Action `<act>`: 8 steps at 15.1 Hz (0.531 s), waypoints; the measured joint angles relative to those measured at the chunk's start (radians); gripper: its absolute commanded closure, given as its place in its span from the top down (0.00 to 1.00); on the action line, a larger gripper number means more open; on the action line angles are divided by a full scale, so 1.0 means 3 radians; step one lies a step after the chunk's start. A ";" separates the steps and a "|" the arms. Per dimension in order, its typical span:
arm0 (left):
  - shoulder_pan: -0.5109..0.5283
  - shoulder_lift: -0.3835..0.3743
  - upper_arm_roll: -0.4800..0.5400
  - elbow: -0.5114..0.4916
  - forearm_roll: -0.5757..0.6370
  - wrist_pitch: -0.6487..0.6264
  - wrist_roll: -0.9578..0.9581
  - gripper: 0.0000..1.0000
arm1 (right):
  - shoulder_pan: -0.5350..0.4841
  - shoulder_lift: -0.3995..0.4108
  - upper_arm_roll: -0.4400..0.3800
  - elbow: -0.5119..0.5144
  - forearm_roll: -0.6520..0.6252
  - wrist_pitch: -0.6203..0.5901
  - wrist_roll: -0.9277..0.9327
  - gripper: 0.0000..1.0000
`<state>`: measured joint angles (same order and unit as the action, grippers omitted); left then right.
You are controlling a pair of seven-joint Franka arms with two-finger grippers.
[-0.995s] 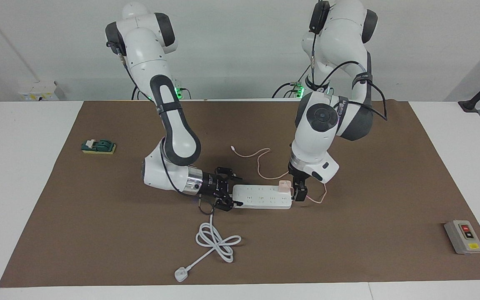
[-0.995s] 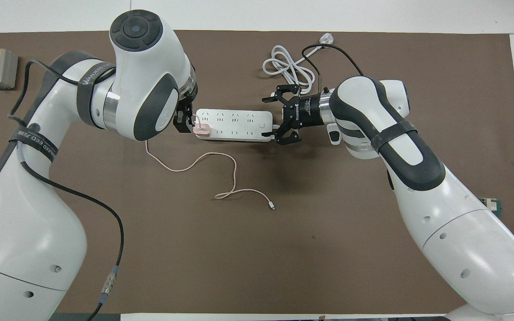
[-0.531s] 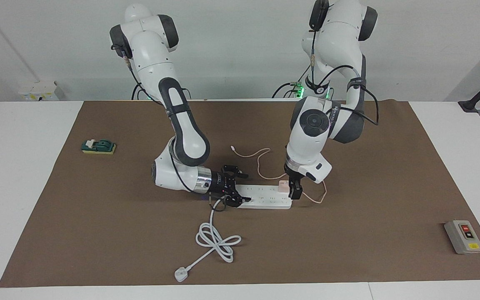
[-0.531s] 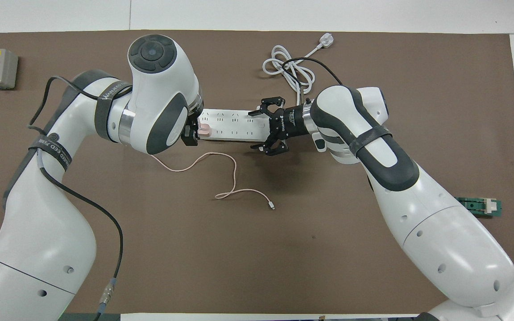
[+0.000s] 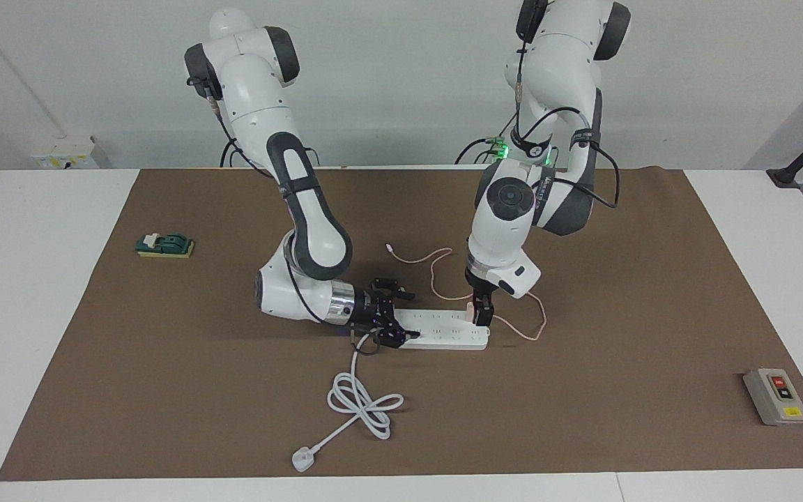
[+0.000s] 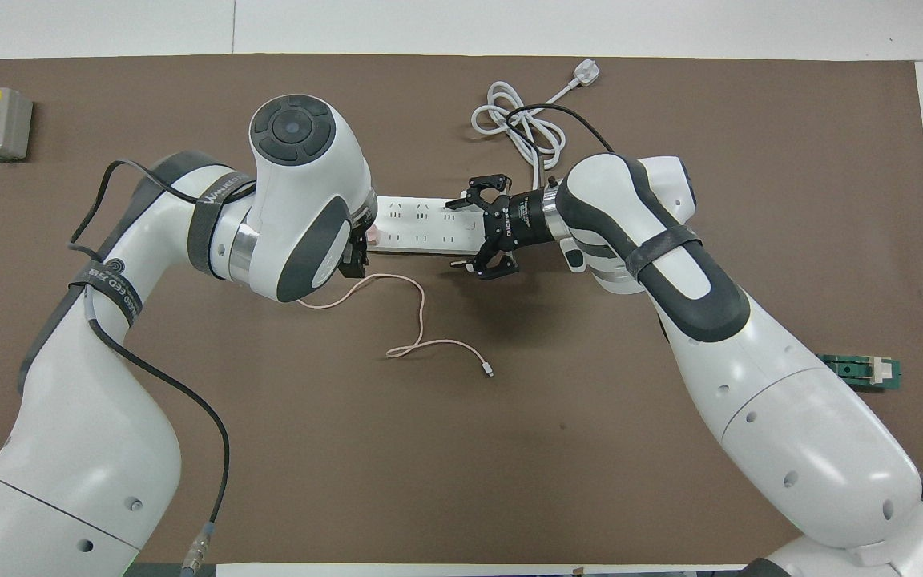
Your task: Unplug charger and place it aside
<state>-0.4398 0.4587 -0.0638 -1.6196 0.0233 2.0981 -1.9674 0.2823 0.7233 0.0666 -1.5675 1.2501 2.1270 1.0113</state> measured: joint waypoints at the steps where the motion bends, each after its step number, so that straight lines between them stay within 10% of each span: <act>1: 0.0000 -0.0007 0.0001 -0.0030 0.0000 0.0045 0.0000 1.00 | 0.0000 0.0017 -0.0001 0.0025 -0.0001 0.0001 0.0000 1.00; 8: 0.0000 -0.0009 0.0002 -0.0160 0.0065 0.0144 0.0000 0.99 | -0.0004 0.0063 -0.0020 0.0097 -0.0026 0.0011 0.0000 1.00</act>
<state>-0.4398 0.4559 -0.0633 -1.6677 0.0428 2.1412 -1.9674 0.2812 0.7422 0.0606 -1.5383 1.2424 2.1302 1.0113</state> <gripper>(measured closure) 0.000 0.000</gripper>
